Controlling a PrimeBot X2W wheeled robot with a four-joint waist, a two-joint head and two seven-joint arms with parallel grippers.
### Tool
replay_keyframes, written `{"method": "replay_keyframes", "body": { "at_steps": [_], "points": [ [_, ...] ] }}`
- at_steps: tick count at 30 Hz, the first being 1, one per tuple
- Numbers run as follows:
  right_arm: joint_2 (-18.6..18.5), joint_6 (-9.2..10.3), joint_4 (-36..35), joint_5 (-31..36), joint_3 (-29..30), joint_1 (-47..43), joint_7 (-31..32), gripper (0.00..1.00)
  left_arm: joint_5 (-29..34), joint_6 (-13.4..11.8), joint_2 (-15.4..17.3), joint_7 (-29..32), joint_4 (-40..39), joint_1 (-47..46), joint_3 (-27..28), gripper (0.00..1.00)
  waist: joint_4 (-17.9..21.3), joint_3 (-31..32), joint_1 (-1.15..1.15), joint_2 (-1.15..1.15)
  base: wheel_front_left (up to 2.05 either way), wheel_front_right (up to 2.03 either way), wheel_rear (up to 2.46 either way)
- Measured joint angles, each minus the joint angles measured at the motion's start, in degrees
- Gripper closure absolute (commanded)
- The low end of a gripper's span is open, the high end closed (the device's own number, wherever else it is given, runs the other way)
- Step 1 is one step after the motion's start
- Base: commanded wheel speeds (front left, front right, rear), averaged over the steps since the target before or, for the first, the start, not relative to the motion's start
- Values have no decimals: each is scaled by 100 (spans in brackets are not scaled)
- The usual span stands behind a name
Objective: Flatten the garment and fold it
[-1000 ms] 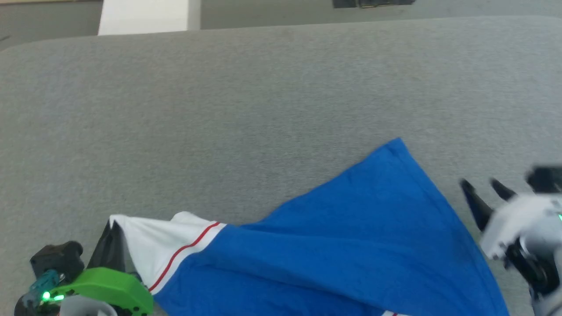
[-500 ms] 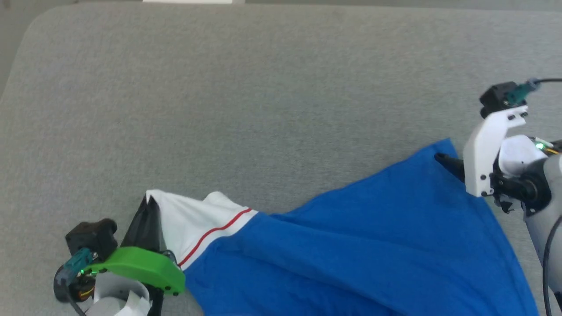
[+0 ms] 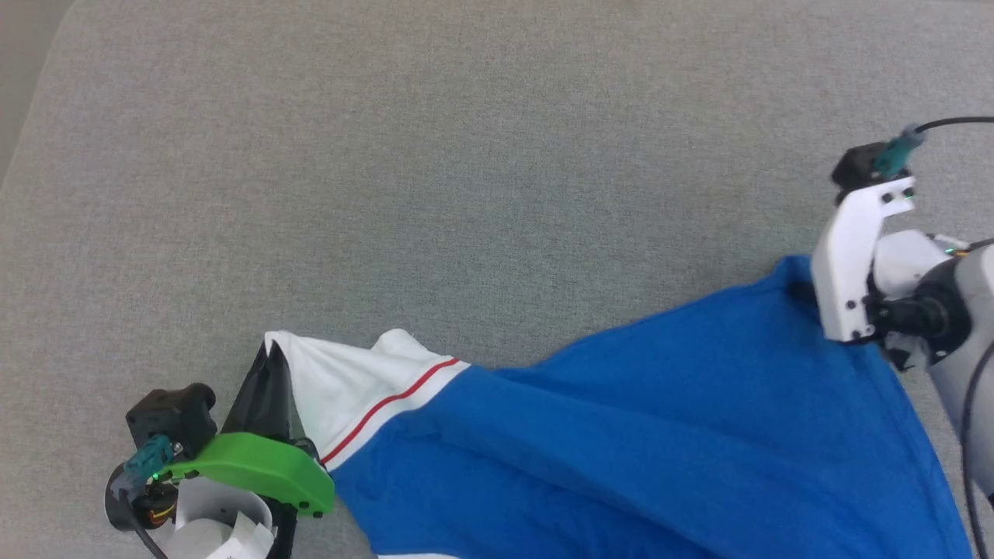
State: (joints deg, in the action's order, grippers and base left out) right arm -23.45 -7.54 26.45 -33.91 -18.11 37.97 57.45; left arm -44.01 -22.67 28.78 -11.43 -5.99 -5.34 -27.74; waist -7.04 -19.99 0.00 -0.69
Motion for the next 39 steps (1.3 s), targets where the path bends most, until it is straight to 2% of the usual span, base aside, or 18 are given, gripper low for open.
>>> {"method": "replay_keyframes", "body": {
  "at_steps": [5, 11, 15, 18, 22, 27, 31, 39],
  "points": [
    [-45, -1, 7, -103, -289, -12, -308, 100, -9, 34, 60, 2, 57, 1, 45, 100, 21, 140, 0, 0, 0, 0, 0],
    [-65, -2, 22, -8, -392, -66, -1152, 100, 10, 44, 404, 152, 51, -135, 197, 100, 56, 452, 0, 0, 0, 0, 0],
    [-59, -2, 180, 155, -34, -16, -1849, 100, 9, 312, 660, 370, 199, -722, 307, 100, 98, 728, 0, 0, 0, 0, 0],
    [-36, -3, 341, 293, 165, 124, -2258, 100, 21, 594, 778, 575, 477, -1363, 287, 100, 150, 936, 0, 0, 0, 0, 0],
    [55, -7, 600, 558, 472, 498, -2751, 100, 148, 970, 759, 901, 1106, -2449, 124, 100, 279, 1177, 0, 0, 0, 0, 0],
    [166, -8, 921, 980, 875, 1159, -3236, 100, 383, 1416, 466, 1076, 2313, -3934, -68, 100, 550, 1295, 0, 0, 0, 0, 0],
    [277, -8, 1021, 1376, 1209, 1892, -3607, 100, 662, 1638, 270, 893, 3139, -5167, -87, 100, 745, 1205, 0, 0, 0, 0, 0],
    [536, -9, 1039, 1997, 1720, 3471, -4323, 100, 1079, 1963, 232, 537, 4201, -7401, -15, 100, 971, 579, 0, 0, 0, 0, 0]
  ]
}}
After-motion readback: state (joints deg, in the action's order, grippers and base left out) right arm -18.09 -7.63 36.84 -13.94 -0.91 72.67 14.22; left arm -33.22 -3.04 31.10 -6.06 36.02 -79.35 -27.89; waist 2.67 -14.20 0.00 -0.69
